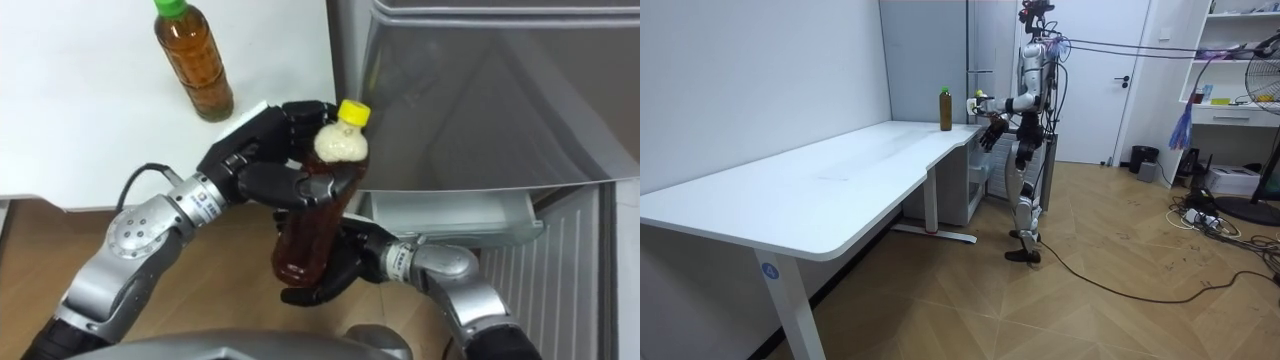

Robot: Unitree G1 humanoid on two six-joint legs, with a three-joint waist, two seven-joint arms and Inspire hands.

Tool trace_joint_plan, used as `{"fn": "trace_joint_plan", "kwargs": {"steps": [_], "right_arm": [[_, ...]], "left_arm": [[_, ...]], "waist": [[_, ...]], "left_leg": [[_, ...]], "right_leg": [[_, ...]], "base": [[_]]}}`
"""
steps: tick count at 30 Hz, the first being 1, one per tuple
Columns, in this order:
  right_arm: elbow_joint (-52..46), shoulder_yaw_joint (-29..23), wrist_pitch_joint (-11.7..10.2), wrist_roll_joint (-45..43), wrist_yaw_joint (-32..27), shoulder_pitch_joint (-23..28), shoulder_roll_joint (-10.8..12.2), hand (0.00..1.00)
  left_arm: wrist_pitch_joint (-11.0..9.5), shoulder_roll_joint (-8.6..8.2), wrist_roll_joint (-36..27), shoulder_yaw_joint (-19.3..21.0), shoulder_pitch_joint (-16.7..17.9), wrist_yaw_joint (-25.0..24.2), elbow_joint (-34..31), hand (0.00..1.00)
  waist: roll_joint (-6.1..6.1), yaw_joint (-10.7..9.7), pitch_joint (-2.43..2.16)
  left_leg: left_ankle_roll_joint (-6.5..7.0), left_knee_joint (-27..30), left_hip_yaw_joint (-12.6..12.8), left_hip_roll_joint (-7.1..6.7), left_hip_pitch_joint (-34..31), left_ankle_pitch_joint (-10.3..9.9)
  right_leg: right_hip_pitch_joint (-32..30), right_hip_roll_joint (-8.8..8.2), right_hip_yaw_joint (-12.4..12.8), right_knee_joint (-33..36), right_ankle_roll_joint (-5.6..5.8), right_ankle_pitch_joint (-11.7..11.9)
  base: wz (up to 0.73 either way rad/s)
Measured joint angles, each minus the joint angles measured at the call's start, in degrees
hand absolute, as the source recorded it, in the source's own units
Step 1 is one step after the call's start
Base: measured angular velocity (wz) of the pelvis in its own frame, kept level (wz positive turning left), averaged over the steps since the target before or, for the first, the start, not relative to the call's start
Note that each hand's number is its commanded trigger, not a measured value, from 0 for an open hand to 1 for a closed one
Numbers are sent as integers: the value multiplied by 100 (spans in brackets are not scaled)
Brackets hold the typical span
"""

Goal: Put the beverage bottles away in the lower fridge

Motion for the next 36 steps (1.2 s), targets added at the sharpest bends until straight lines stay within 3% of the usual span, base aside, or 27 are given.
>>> {"fn": "trace_joint_plan", "kwargs": {"steps": [5, 14, 24, 36], "right_arm": [[-15, 81, -306, 454, 176, -3, 51, 0], [-15, 128, -306, 458, 203, -2, -99, 0], [-16, 231, -307, 710, 202, -5, -227, 0], [-14, 471, -293, 1530, 129, 4, -311, 0]], "left_arm": [[-22, 27, 705, -45, 0, 157, 0, 100], [-56, 43, 953, -178, -11, 227, -23, 100], [-76, 72, 1026, -250, -65, 234, -54, 100], [-305, 103, 1022, -323, -74, 219, -55, 100]], "waist": [[-2, -15, -5], [151, -25, 35], [133, -20, 44], [114, 1, 46]], "left_leg": [[4, 27, -5, 2, 8, -4], [6, 34, -56, 0, 45, -9], [-2, 25, -75, -2, 39, -15], [-2, 18, -86, -5, 46, -15]], "right_leg": [[34, -1, -3, 0, -8, 7], [80, 17, 21, -1, -8, 10], [72, 21, 31, -3, -8, 10], [73, 14, -6, -10, -8, 10]], "base": [[0], [2], [0], [0]]}}
